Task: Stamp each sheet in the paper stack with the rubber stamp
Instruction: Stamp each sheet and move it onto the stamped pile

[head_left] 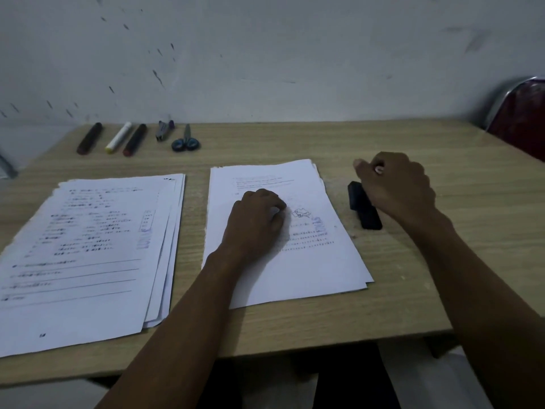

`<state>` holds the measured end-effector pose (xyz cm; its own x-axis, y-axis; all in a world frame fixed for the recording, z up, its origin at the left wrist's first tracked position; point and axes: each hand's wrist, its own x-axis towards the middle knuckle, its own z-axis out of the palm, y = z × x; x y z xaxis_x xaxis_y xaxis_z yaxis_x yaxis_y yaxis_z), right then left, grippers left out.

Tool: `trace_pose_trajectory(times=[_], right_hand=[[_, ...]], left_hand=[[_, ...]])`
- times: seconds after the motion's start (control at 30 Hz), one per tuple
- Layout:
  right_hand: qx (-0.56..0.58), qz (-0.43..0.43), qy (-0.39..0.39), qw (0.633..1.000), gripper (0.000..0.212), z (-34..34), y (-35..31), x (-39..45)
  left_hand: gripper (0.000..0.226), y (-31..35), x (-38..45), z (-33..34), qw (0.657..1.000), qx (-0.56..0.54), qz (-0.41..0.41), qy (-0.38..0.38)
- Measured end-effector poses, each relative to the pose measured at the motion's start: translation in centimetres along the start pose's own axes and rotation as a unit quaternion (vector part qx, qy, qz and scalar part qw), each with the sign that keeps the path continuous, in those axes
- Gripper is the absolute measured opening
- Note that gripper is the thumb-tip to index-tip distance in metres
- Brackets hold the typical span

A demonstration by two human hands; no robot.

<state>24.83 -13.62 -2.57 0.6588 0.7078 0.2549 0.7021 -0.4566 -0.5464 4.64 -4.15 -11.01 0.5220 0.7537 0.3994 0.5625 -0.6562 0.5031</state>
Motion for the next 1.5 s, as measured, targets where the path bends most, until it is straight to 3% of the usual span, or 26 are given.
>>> trace_pose_trajectory(times=[0.53,0.77,0.87,0.97,1.07,1.17,1.3,1.5], right_hand=[[-0.019,0.025,-0.01,0.999,0.036,0.2,1.9,-1.2],[-0.02,0.013,-0.023,0.999,0.04,1.1,2.0,-1.0],[-0.016,0.024,-0.033,0.999,0.053,1.1,1.8,-1.6],[-0.017,0.031,0.02,0.999,0.076,0.7,1.3,-3.1],[0.012,0.01,0.087,0.996,0.063,0.6,1.0,-5.5],[-0.015,0.0,0.034,0.999,0.041,1.6,1.3,-8.0],[-0.07,-0.02,-0.029,0.997,0.051,3.5,1.8,-9.5],[0.015,0.004,-0.038,0.999,0.04,3.4,1.3,-9.0]], left_hand=[[0.011,-1.0,0.3,1.1,1.0,-0.008,0.003,0.023],[0.024,-0.7,0.3,0.6,1.0,-0.007,0.002,0.004],[0.022,-0.7,0.2,0.6,1.0,-0.004,0.004,0.005],[0.011,-0.9,0.3,1.0,1.0,-0.001,-0.002,0.019],[0.008,-0.9,0.3,1.2,0.999,0.005,-0.009,0.031],[0.018,-0.6,0.2,0.9,1.0,0.0,-0.002,0.015],[0.027,-0.6,0.1,0.4,1.0,-0.011,0.012,0.005],[0.025,-0.6,0.2,0.6,1.0,-0.004,0.002,0.004]])
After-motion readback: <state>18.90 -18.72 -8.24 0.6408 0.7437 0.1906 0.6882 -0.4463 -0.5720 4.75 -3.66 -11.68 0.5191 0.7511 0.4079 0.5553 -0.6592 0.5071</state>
